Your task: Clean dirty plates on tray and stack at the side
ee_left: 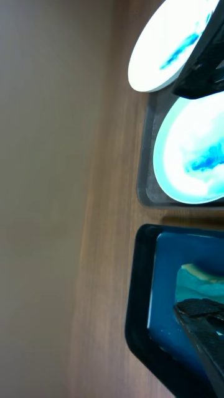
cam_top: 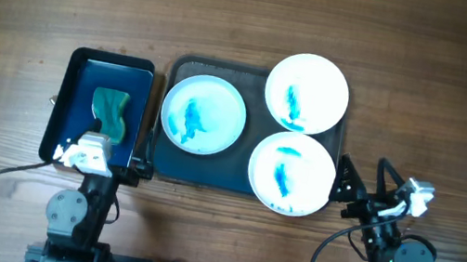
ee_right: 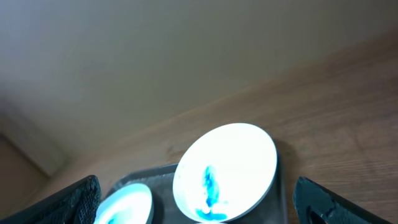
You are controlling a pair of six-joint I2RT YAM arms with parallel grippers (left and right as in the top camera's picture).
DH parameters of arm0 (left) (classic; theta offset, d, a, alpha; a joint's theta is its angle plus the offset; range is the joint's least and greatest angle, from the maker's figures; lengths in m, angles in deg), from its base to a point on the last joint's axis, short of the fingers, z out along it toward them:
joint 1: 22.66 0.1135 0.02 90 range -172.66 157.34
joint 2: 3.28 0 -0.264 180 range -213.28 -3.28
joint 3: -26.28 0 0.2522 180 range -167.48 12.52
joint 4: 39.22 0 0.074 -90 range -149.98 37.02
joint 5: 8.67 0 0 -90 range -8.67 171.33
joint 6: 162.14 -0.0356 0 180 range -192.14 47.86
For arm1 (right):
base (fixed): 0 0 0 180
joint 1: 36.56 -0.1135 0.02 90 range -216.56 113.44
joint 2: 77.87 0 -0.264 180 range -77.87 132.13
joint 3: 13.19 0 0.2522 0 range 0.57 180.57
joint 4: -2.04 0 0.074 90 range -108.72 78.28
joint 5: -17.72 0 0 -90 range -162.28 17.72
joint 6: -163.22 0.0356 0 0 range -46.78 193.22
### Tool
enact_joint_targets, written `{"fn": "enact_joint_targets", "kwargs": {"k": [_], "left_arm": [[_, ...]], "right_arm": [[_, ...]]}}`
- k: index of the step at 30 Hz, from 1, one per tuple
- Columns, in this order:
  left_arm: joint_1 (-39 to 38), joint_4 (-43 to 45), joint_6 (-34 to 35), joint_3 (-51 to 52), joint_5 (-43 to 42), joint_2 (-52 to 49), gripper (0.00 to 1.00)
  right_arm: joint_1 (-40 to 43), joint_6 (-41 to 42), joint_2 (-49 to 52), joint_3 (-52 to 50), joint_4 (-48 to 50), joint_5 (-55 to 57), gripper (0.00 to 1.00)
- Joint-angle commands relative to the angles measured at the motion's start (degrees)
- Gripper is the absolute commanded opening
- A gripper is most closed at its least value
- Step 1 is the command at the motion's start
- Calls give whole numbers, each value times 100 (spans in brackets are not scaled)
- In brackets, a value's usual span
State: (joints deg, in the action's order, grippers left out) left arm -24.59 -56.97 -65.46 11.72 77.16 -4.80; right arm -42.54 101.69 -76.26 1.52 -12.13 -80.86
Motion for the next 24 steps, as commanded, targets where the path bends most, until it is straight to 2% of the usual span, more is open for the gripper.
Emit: {"fn": "enact_joint_targets", "kwargs": {"k": [1, 2, 5, 8, 10, 15, 17, 18, 19, 21, 24], "left_arm": [[-31, 96, -52, -61, 107, -138, 100], [-31, 11, -48, -258, 103, -177, 100], [-31, -977, -2, -1320, 98, -632, 100], [-31, -2173, -4, -2900, 72, -1722, 100], [-31, -3108, -2, -4247, -214, -2931, 100], [-31, -5641, 15, -7042, -638, -5998, 100], [-31, -6109, 15, -7449, -691, -6835, 100], [-31, -6089, 15, -7438, -673, -7117, 100], [-31, -5928, 17, -7438, -678, -7425, 100], [-31, -5759, 15, -7438, -673, -7991, 100], [-31, -5735, -179, -7558, -664, -8227, 100]], "right_arm": [[-39, -415, 376, 649, -214, -428, 100], [-39, -490, 660, 975, -433, -487, 99], [-39, -750, 1838, 2240, -1182, -723, 100], [-39, -883, 3252, 3679, -2037, -997, 100], [-39, -1353, 4483, 4852, -2907, -1580, 100], [-39, -1484, 7001, 7184, -5335, -1690, 100], [-39, -1318, 7510, 7259, -4959, -1939, 100], [-39, -1180, 7775, 7254, -4533, -2673, 100], [-79, -1139, 7997, 7254, -4264, -3226, 91], [-505, -706, 8439, 7254, -4022, -2734, 84], [-1519, -275, 9033, 7340, -3915, -1388, 82]]}}
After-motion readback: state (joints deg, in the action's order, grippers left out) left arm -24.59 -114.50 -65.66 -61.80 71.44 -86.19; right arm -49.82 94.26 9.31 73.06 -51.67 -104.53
